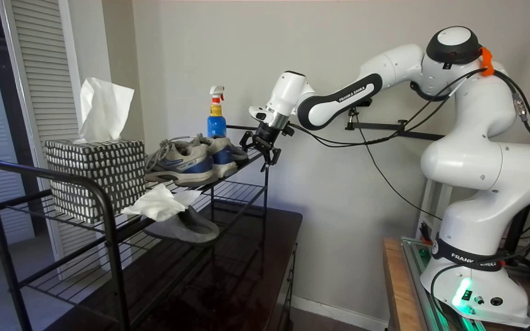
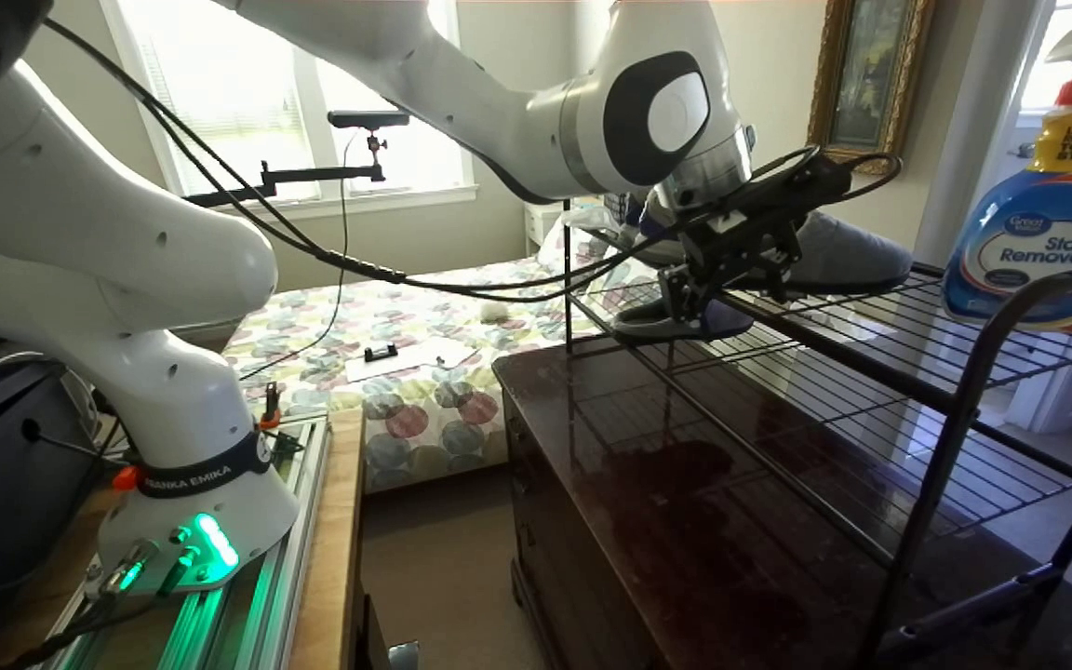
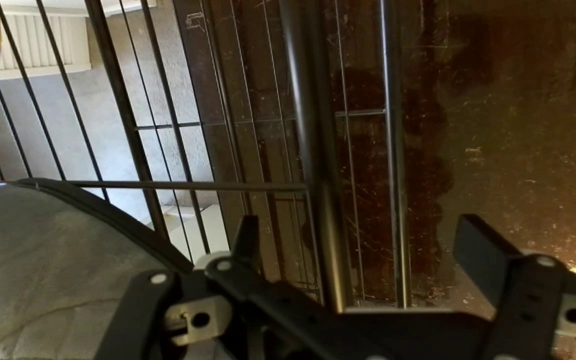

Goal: Move the right slop to the top shelf

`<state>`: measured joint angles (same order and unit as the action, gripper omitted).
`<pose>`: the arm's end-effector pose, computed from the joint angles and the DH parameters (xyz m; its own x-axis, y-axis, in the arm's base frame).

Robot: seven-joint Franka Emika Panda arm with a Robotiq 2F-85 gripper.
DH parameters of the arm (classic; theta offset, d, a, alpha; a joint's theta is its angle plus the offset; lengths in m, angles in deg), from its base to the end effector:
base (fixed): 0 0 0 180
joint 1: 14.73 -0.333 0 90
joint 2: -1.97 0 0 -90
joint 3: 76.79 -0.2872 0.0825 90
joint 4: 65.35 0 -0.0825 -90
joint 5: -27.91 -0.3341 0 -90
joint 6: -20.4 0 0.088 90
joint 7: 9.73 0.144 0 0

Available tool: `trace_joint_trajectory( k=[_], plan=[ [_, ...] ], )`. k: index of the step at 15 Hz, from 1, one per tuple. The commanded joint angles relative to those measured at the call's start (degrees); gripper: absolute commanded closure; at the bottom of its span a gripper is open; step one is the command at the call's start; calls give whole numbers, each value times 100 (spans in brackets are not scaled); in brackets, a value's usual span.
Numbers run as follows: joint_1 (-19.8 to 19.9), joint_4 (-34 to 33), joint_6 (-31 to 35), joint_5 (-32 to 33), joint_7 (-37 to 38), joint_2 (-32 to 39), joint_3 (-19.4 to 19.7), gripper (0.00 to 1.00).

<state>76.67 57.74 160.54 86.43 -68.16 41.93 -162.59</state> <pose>0.5348 -0.1058 0.3492 0.0811 0.9962 0.0323 0.9043 -0.0871 0.4179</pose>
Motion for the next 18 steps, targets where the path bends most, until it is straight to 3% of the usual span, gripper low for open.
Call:
trace_joint_trajectory(
  k=[1,4,6,7,13,14,16,18],
  plan=[
    [-221,-126,162,-536,-465,-427,257,0],
    [-353,-185,245,-857,-708,-556,391,0],
    [-483,-258,303,-1081,-860,-646,538,19],
    [-540,-283,346,-1187,-880,-730,612,34],
    [-907,-416,620,-2035,-1252,-1182,1063,76],
    [-969,-396,625,-2212,-1332,-1278,1155,39],
    [-1173,-408,688,-2555,-1490,-1457,1405,35],
    [-1432,-431,702,-2908,-1672,-1619,1682,23]
  ],
)
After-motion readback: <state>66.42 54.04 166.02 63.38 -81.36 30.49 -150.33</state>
